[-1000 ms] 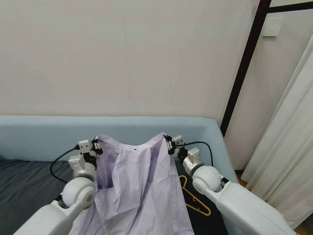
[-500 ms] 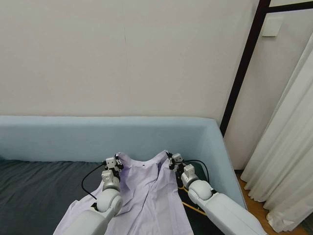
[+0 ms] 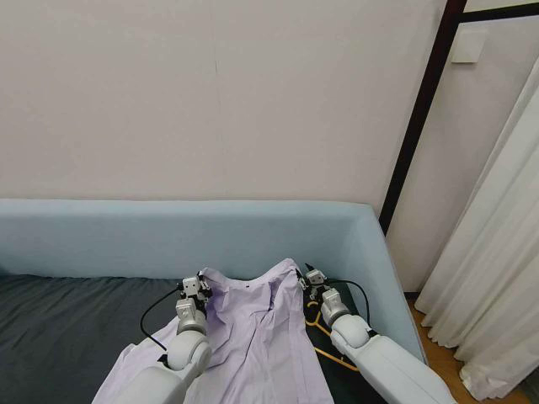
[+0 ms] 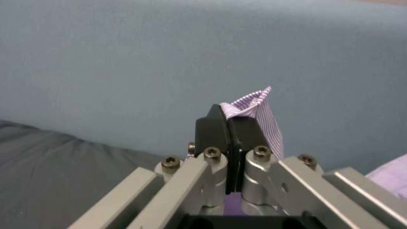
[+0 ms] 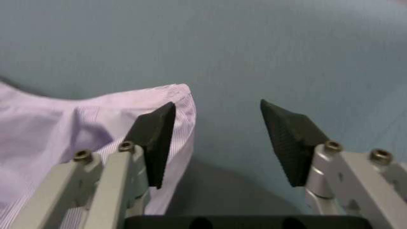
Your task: Pick up the clothes from the sofa and hang them on the clothes hanger.
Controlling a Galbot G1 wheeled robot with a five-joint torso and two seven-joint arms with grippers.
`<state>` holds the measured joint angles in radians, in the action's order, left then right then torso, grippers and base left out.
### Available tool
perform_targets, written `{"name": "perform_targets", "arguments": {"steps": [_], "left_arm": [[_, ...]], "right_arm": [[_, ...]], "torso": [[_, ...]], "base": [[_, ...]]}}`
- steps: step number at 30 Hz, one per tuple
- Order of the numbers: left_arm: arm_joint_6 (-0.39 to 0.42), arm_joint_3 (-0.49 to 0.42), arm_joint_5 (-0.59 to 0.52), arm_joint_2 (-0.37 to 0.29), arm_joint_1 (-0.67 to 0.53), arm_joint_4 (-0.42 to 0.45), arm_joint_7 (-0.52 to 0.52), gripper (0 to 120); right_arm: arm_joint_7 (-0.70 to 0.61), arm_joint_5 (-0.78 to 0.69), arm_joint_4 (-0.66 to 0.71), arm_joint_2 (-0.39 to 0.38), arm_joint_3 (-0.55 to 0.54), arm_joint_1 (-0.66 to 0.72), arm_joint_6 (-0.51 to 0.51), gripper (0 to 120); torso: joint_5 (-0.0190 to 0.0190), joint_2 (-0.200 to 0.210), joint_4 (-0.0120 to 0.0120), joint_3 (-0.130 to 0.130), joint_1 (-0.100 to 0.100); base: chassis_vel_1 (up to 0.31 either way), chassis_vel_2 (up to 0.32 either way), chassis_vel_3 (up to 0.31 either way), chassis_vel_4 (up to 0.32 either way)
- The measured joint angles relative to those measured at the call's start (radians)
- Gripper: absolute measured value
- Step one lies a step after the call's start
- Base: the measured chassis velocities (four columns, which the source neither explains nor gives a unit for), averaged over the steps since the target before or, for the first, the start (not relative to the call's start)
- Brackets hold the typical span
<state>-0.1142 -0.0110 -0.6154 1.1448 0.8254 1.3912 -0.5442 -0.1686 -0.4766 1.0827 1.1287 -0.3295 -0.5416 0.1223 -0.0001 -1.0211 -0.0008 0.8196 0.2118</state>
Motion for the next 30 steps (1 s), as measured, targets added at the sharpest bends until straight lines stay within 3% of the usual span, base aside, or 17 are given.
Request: {"name": "perform_targets", "arguments": {"steps": [3, 6, 11, 23, 30], "left_arm": [[-0.005, -0.005, 0.015, -0.003, 0.013, 0.007, 0.01, 0], [-0.014, -0.015, 0.034, -0.003, 0.033, 0.023, 0.019, 0], [-0.017, -0.03, 0.039, -0.011, 0.045, 0.048, 0.022, 0], [-0.024, -0.039, 0.033, -0.051, 0.09, 0.104, 0.022, 0], [-0.034, -0.032, 0.026, -0.077, 0.118, 0.129, 0.026, 0]], "right_arm": [[0.038, -0.044, 0.084, -0.068, 0.006, -0.063, -0.066, 67], [0.162, -0.056, 0.127, -0.145, 0.04, -0.154, -0.159, 84], [0.288, -0.025, 0.067, -0.15, 0.073, -0.181, -0.17, 98], [0.512, -0.087, -0.212, -0.05, 0.085, -0.098, -0.012, 99], [0.548, -0.04, -0.346, 0.003, 0.095, -0.06, 0.018, 72]], "torso": [[0.0003, 0.0, -0.0006, 0.0, 0.0], [0.0, 0.0, -0.001, 0.0, 0.0], [0.0001, 0.0, -0.0003, 0.0, 0.0], [-0.0001, 0.0, -0.0001, 0.0, 0.0], [-0.0001, 0.0, -0.0005, 0.0, 0.0]], "base": [[0.0, 0.0, 0.0, 0.0], [0.0, 0.0, 0.0, 0.0], [0.0, 0.0, 0.0, 0.0], [0.0, 0.0, 0.0, 0.0], [0.0, 0.0, 0.0, 0.0]]}}
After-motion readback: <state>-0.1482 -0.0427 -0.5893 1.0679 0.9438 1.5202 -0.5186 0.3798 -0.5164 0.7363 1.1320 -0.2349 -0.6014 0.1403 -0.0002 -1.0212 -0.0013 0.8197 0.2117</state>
